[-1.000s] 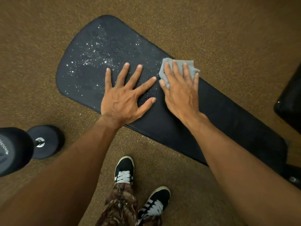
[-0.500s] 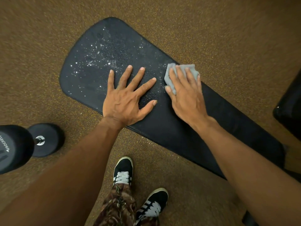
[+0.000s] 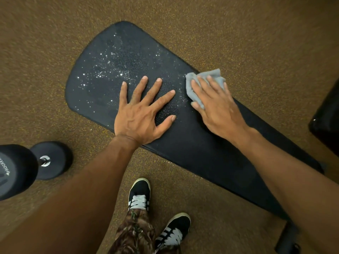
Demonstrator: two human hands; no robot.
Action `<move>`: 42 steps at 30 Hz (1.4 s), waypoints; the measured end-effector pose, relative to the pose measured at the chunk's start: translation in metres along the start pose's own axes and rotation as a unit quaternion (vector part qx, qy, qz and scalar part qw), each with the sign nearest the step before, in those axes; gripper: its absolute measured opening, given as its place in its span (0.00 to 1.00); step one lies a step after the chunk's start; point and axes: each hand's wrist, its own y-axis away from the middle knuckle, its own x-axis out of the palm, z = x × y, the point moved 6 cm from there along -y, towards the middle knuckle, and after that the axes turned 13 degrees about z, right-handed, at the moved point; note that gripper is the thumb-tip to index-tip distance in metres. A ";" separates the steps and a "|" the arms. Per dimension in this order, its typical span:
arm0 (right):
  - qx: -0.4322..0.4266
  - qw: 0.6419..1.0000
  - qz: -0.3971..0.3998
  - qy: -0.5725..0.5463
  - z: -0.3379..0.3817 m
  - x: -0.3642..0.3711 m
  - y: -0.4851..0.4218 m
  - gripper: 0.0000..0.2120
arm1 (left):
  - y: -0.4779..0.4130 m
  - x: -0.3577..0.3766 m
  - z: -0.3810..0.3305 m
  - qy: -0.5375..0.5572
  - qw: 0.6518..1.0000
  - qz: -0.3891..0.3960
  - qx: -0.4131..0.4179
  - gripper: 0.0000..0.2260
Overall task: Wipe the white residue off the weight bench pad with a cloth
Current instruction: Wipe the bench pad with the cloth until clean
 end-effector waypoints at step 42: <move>-0.036 0.999 -0.011 0.029 0.019 0.027 0.034 0.27 | 0.000 -0.001 0.001 0.014 1.000 -0.007 -0.003 0.28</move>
